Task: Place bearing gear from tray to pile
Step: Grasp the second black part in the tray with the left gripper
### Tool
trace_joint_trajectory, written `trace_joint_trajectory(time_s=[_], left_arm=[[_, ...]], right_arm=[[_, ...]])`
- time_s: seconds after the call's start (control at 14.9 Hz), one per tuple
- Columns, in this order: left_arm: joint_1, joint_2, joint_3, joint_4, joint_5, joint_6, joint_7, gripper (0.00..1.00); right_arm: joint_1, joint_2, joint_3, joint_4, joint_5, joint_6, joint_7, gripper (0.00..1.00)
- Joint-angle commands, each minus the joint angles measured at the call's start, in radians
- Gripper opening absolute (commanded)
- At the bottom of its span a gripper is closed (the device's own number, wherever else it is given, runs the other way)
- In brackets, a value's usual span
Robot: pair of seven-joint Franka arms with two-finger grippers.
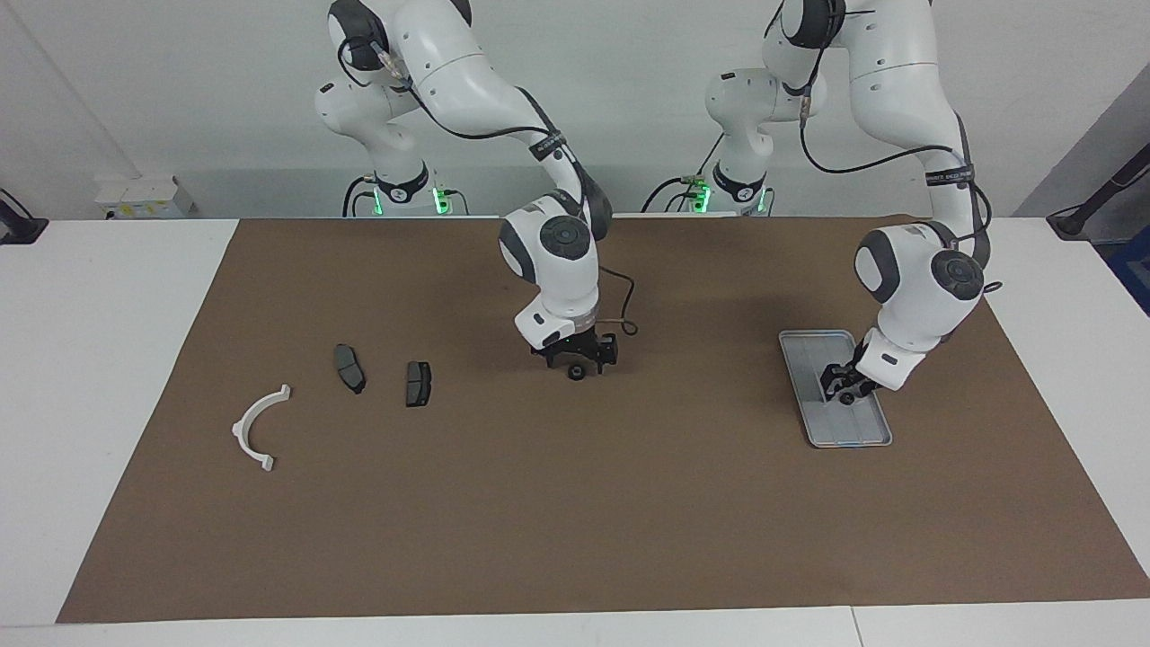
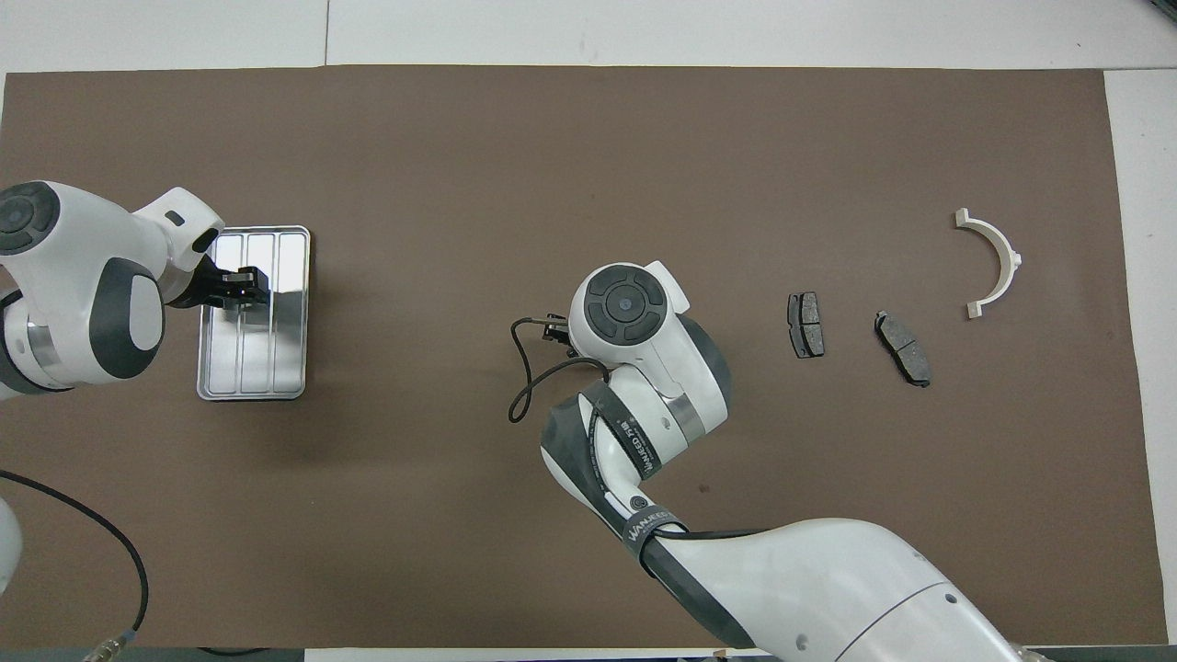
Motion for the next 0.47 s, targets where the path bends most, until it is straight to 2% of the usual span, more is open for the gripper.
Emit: trace_joint_trajectory(time_s=[0.0,0.13,0.34,0.4], left_arm=[[0.006,-0.002,-0.003,-0.016,0.01,0.029,0.009,0.57],[0.006,-0.002,-0.003,-0.016,0.01,0.029,0.009,0.48],[0.006,-0.002,-0.003,-0.016,0.01,0.029,0.011,0.32],[0.006,-0.002,-0.003,-0.016,0.01,0.027,0.011,0.25]], right_arm=[[-0.01,0.0,0.005,-0.009,0.028,0.021,-0.037,0.7],[-0.01,0.0,0.005,-0.009,0.028,0.021,-0.037,0.48],[-0.01,0.0,0.005,-0.01,0.028,0.019,-0.039,0.23],[-0.01,0.0,0.005,-0.012,0.028,0.019,-0.04,0.11]])
